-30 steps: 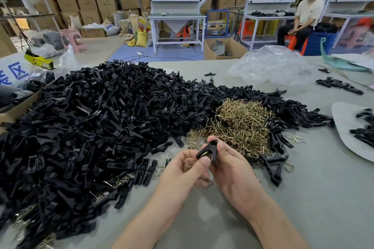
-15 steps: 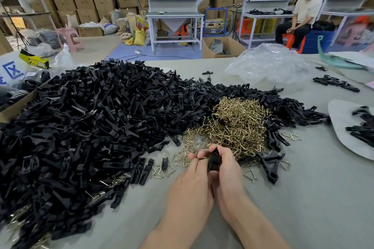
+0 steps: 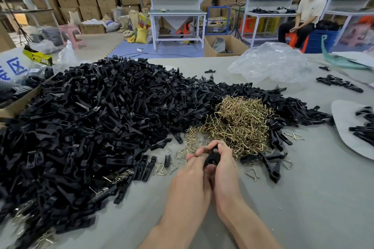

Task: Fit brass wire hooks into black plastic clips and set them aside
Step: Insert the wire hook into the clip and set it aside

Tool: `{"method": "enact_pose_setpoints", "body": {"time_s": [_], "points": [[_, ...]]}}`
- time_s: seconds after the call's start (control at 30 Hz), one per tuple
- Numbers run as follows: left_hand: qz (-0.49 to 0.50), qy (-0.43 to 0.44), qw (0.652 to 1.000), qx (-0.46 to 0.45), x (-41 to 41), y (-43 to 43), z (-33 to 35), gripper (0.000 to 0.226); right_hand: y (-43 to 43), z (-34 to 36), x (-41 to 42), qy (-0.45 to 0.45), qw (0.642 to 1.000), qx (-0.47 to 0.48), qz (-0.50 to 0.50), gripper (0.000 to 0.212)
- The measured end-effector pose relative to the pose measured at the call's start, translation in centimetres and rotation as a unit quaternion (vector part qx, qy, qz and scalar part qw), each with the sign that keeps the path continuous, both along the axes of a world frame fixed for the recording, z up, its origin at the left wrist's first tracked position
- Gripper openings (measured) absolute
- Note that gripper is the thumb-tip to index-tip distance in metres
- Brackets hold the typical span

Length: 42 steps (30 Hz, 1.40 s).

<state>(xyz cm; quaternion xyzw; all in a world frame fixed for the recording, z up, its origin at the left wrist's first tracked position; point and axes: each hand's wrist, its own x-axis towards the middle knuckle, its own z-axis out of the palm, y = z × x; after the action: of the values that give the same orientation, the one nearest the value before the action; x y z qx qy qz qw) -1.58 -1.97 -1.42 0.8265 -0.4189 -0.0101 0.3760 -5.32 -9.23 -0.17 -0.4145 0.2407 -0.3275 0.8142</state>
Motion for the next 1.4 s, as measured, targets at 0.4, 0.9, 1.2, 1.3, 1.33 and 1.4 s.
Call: {"method": "enact_pose_setpoints", "body": {"time_s": [0.4,0.9,1.2,1.3,1.33,1.4], "points": [[-0.035,0.149,0.976,-0.157,1.6,0.7,0.4,0.025,-1.7,0.3,-0.8,-0.046,0.993,0.03,0.106,0.032],[-0.065,0.043,0.991,-0.104,-0.8,-1.4,1.6,0.038,-4.3,1.1,-5.6,0.001,0.996,-0.094,-0.002,0.031],[-0.167,0.077,0.982,-0.053,-10.0,-15.8,4.2,0.023,-13.8,3.0,-15.7,0.031,0.971,-0.077,-0.224,0.04],[-0.19,0.128,0.972,-0.054,-14.4,-23.4,6.3,0.039,-17.1,3.4,-19.2,0.012,0.957,-0.028,-0.288,0.046],[-0.199,0.169,0.964,-0.06,-15.8,-26.0,7.4,0.048,-17.9,3.5,-20.1,0.004,0.952,-0.017,-0.306,0.046],[-0.216,0.239,0.945,-0.064,-18.0,-30.3,9.8,0.066,-19.3,4.0,-21.6,-0.009,0.942,-0.004,-0.336,0.045]]}}
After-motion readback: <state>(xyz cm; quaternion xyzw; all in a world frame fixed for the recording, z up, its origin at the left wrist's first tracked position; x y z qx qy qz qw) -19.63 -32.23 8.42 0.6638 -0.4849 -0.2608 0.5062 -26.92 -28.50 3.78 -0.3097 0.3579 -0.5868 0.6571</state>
